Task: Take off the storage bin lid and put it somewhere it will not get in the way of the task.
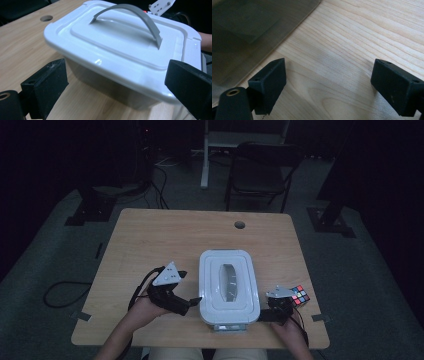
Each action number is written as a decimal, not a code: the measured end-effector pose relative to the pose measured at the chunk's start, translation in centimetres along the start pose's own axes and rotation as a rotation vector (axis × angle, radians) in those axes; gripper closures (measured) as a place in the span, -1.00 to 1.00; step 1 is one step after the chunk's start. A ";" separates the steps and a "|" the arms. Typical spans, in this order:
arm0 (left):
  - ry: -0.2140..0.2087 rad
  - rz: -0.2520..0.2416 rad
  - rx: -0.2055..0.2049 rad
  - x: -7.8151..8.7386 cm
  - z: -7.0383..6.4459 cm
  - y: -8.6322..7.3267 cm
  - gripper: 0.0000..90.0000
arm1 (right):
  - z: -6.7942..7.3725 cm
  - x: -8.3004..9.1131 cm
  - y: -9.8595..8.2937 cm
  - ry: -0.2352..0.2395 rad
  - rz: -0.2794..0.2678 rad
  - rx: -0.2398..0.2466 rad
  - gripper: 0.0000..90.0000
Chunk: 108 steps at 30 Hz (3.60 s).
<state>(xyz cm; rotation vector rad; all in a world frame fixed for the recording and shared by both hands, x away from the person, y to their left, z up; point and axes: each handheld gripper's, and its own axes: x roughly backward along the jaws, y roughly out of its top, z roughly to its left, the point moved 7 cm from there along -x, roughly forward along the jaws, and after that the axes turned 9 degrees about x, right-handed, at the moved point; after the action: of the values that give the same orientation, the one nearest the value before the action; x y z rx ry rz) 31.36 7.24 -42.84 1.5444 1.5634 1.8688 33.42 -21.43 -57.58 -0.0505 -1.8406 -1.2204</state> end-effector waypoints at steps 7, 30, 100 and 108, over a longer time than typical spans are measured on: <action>-0.024 -0.016 -0.013 -1.4 -0.8 1.1 -0.88 | 0.0 0.0 0.0 0.001 0.001 0.000 -0.71; -0.065 0.059 -0.026 -5.9 -2.9 3.4 -0.84 | 0.0 0.0 0.0 0.000 0.000 0.001 -0.71; -0.192 0.112 0.004 -7.7 -5.9 4.0 0.50 | 0.0 0.0 0.0 -0.001 0.000 0.002 -0.71; -0.239 0.077 0.018 -6.6 -6.2 4.6 0.64 | 0.0 0.0 0.0 0.000 0.000 0.000 -0.71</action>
<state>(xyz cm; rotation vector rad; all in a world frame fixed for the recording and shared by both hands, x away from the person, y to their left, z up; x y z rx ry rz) 30.80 -2.86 -41.75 1.7840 1.4364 1.6398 33.43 -21.45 -57.57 -0.0509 -1.8412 -1.2201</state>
